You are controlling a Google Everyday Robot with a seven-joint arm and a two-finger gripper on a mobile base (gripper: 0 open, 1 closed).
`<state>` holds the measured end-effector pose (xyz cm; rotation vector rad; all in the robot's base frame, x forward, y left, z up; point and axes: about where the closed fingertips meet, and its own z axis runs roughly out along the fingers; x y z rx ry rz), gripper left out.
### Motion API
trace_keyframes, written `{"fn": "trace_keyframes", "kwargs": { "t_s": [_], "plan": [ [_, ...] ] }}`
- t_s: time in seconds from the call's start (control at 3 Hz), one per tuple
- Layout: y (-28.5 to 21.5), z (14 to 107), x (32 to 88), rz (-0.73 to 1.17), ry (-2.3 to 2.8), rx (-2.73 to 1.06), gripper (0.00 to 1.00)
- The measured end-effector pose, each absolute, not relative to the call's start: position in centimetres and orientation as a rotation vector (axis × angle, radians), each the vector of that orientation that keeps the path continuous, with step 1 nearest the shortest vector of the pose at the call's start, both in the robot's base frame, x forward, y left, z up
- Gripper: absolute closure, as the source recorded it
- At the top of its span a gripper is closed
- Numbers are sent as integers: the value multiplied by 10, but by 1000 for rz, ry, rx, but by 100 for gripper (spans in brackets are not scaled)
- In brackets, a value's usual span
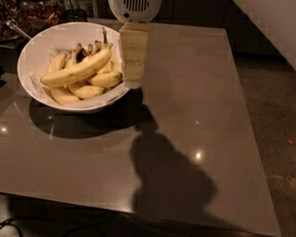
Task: Pick banana from white bowl
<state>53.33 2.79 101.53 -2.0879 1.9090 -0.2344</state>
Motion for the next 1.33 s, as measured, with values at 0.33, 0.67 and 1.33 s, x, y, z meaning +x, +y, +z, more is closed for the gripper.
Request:
{"fn": "trace_keyframes", "kwargs": {
  "t_s": [0.33,0.67,1.33],
  "plan": [
    [52,1014,542,-225,1862,-2140,0],
    [67,1010,553,-222,1850,-2166,0],
    [95,1003,573,-230,1810,-2210,12]
  ]
}}
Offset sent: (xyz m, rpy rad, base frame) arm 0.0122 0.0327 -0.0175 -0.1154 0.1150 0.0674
